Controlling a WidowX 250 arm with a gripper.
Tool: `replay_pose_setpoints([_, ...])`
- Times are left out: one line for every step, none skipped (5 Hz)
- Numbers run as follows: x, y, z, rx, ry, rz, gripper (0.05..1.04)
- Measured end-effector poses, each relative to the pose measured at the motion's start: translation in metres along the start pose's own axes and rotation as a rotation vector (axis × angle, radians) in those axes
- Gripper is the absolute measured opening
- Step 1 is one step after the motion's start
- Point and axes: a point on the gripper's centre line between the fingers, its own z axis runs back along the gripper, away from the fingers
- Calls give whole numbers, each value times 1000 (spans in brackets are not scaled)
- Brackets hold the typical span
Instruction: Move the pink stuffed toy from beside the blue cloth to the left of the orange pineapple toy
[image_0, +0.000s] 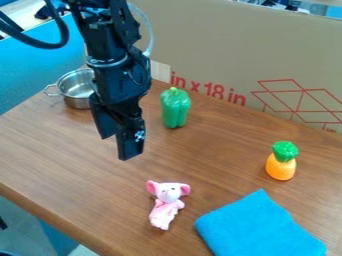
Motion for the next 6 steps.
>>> replay_pose_setpoints([-2, -2, -6, -10, 21, 10, 1002])
replay_pose_setpoints([-6, -24, -13, 89, 114, 255, 1002])
replay_pose_setpoints([-5, -42, -14, 161, 127, 438, 1002])
replay_pose_setpoints([-7, -45, -20, 160, 119, 540, 1002])
replay_pose_setpoints([-5, -43, -29, 122, 135, 549, 1002])
replay_pose_setpoints([-3, -42, -36, 98, 142, 543, 1002])
